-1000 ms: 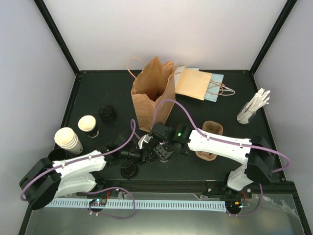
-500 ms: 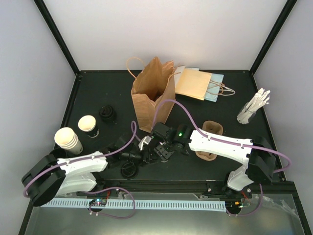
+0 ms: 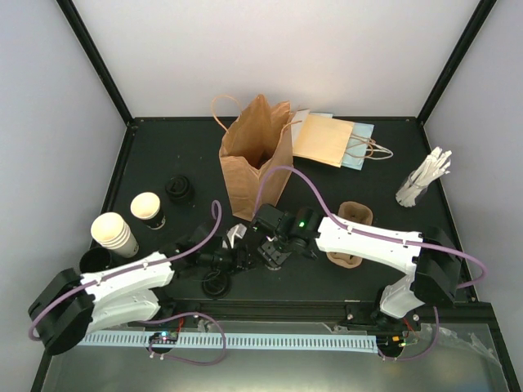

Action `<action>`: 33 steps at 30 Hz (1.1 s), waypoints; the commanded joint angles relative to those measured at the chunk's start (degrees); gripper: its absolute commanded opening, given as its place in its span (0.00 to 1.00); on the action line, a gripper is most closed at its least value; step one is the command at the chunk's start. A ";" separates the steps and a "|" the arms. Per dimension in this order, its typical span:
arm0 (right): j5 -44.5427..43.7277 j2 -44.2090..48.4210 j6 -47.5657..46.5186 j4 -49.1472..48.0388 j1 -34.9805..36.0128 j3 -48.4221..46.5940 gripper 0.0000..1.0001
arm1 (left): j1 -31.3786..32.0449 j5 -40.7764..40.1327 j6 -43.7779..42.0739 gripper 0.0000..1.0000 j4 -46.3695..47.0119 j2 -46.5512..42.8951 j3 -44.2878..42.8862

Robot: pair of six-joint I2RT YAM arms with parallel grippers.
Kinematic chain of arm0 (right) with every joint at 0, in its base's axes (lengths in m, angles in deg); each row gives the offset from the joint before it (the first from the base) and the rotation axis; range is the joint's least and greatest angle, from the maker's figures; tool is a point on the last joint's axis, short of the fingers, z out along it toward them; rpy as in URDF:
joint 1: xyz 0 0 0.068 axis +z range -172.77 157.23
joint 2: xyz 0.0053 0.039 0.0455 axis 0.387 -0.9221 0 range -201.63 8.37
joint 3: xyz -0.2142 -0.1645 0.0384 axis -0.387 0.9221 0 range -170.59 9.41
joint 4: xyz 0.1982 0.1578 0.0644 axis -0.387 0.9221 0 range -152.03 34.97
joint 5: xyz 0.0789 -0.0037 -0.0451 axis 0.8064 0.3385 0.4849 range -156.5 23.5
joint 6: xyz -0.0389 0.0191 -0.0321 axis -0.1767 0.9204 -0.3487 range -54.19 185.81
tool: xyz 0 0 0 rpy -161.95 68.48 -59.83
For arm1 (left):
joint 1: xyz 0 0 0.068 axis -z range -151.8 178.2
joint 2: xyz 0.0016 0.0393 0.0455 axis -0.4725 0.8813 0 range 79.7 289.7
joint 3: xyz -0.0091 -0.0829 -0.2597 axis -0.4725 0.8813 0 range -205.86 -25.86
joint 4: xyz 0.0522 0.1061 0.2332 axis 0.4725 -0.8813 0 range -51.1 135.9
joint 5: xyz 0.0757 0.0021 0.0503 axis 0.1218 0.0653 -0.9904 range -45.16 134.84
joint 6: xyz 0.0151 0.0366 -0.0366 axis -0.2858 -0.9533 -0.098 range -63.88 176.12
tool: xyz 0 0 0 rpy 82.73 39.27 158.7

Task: Pack the takeout coffee

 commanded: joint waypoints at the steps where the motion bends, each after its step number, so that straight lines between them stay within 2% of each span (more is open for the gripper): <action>1: 0.58 -1.54 -0.23 4.63 0.15 2.80 0.70 | -0.60 -4.28 -5.80 0.44 -12.44 -5.26 -6.66; 11: -0.19 1.61 -2.02 4.28 0.14 2.14 0.70 | -4.70 -5.95 -10.37 0.44 -20.76 -11.48 -8.59; 20: 3.09 4.93 -9.78 4.34 0.36 1.64 0.69 | -8.60 -7.02 -15.23 0.46 -24.80 -15.06 -11.48; 24: 4.96 5.64 -12.91 3.81 1.90 1.32 0.68 | -10.28 -4.33 -17.34 0.47 -24.32 -13.40 -12.71; 33: 4.13 2.69 -13.02 3.41 4.36 1.58 0.68 | -11.87 5.24 -20.08 0.46 -21.36 -4.17 -15.33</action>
